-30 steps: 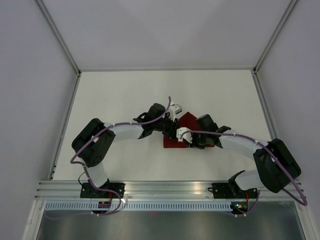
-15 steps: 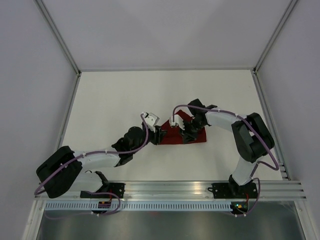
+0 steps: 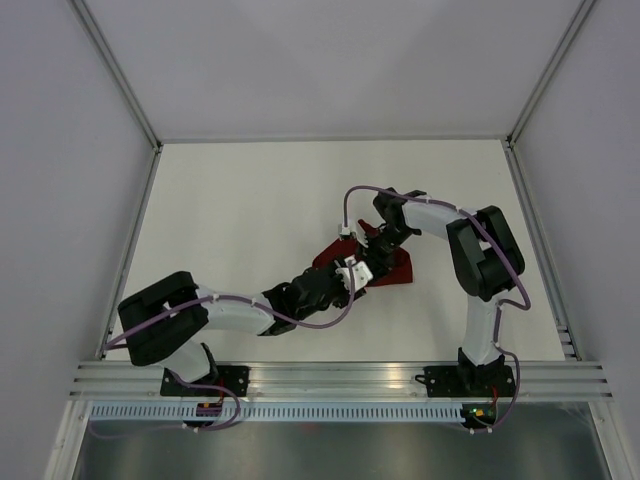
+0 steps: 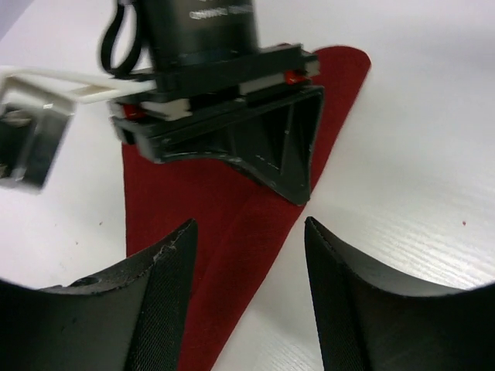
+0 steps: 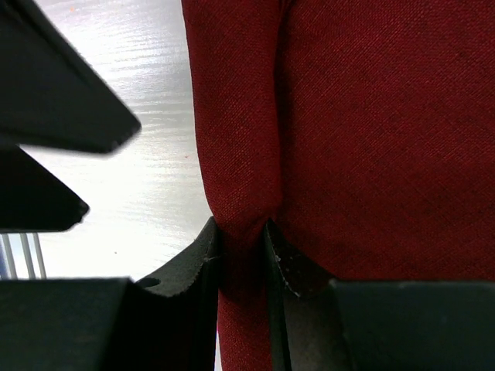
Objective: Fold the napkin, place the utensils inside, and roll it up
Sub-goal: Roll the napkin with the utensil
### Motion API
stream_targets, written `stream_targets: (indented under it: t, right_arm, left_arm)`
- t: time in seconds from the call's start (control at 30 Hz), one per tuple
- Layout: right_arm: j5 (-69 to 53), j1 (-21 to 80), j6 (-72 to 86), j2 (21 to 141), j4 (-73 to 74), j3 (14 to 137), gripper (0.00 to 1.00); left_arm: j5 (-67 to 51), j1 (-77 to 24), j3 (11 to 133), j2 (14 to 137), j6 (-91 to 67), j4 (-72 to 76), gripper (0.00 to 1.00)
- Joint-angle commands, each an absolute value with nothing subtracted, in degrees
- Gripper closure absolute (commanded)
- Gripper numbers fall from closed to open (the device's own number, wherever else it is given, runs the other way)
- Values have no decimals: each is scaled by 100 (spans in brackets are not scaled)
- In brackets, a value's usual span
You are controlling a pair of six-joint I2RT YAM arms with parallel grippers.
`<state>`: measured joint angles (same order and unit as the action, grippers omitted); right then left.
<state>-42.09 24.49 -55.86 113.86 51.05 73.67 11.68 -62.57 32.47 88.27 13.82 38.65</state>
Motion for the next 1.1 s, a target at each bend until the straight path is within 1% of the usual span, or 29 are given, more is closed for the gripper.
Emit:
stream_targets:
  t: [0.0,0.1,0.17,0.27,0.43,0.6,0.7,0.73,0.77,0.8,0.83,0.93,1.0,1.07]
  right_arm:
    - [-3753,2417,-5871,11997,5317,7251,80]
    - [-3700,2408,-5845,12067,5326,7286,81]
    - [-3674,2399,-5827,12085,5317,7295,81]
    - [-3674,2399,-5827,12094,5361,7321,81]
    - [-3656,2382,-5809,12164,5379,7356,81]
    - [-3639,2382,-5818,12261,5414,7400,82]
    - [-3639,2364,-5836,12296,5449,7435,82]
    - [-3647,2364,-5836,12296,5484,7470,82]
    - [-3647,2364,-5853,12322,5502,7488,82]
    - [-3639,2373,-5862,12331,5537,7497,82]
    - [-3639,2356,-5862,12331,5537,7523,82]
    - [-3639,2355,-5871,12340,5555,7550,82]
    - [-3647,2355,-5871,12322,5555,7550,82]
    - [-3656,2355,-5854,12305,5546,7532,80]
  left_arm:
    - [809,-6433,3638,9140,2372,3586,35]
    - [817,-6513,3744,9483,2627,3454,33]
    - [905,-6504,3805,9729,2768,3542,29]
    - [1002,-6513,3893,10001,3022,3594,26]
    - [1072,-6486,4095,10344,3366,3656,26]
    - [977,-6355,4149,10494,3402,3525,29]
    - [800,-6188,4166,10503,3279,3332,38]
    - [687,-6144,4166,10520,3270,3201,45]
    - [625,-6126,4183,10538,3235,3121,49]
    - [520,-6109,4271,10547,3226,2998,61]
    - [466,-6091,4315,10616,3234,2780,67]
    - [273,-6029,4438,10696,3182,2532,74]
    - [115,-5977,4579,10723,3094,2374,82]
    - [27,-5950,4658,10749,3041,2120,87]
